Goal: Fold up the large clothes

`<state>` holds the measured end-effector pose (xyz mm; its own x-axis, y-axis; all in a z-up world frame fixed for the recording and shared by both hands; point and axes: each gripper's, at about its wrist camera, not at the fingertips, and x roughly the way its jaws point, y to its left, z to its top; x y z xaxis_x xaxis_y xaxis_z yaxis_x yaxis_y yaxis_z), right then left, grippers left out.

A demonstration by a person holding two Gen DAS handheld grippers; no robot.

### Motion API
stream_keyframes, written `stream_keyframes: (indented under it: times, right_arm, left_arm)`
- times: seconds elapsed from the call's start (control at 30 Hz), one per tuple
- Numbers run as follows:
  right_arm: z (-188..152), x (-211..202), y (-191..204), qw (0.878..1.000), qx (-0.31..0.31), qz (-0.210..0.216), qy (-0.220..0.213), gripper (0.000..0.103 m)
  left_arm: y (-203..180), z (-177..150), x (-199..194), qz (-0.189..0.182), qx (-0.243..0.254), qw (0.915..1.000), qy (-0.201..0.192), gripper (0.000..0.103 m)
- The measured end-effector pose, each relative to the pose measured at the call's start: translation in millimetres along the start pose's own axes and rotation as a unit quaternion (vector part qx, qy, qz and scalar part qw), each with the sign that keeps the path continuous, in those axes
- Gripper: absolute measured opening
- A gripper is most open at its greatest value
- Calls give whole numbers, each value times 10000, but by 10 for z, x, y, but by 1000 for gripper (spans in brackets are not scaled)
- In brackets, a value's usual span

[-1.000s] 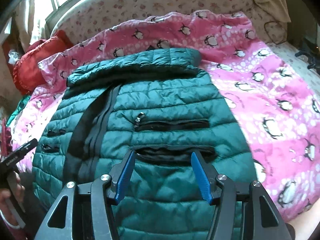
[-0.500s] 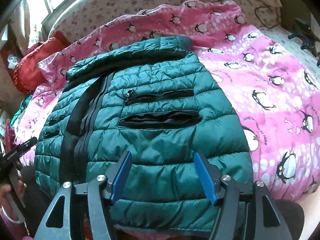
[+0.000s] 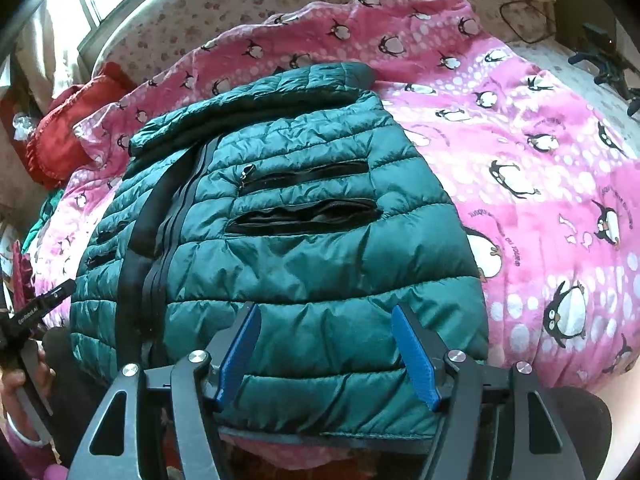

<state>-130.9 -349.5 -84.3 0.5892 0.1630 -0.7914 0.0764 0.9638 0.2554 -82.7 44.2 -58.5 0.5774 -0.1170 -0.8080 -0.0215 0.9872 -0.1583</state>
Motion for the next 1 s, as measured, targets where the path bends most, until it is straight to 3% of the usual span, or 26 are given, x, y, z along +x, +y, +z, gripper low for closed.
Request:
stream_keyframes:
  times: [0.63,0.83,1.0]
  right_arm:
    - [50,-5,-166,9999,78,-48,126,65]
    - [64,-14,-356,9986,501,100,156,71]
    - [92,-16,-391,9988,409,42,266,71]
  left_arm:
    - [424,-234,77,-335,-352,9964,689,94]
    - [549,-344,218,-899,-812,9866,1090,94]
    - [420,-380,232,-1109,-649,9850,1156,94]
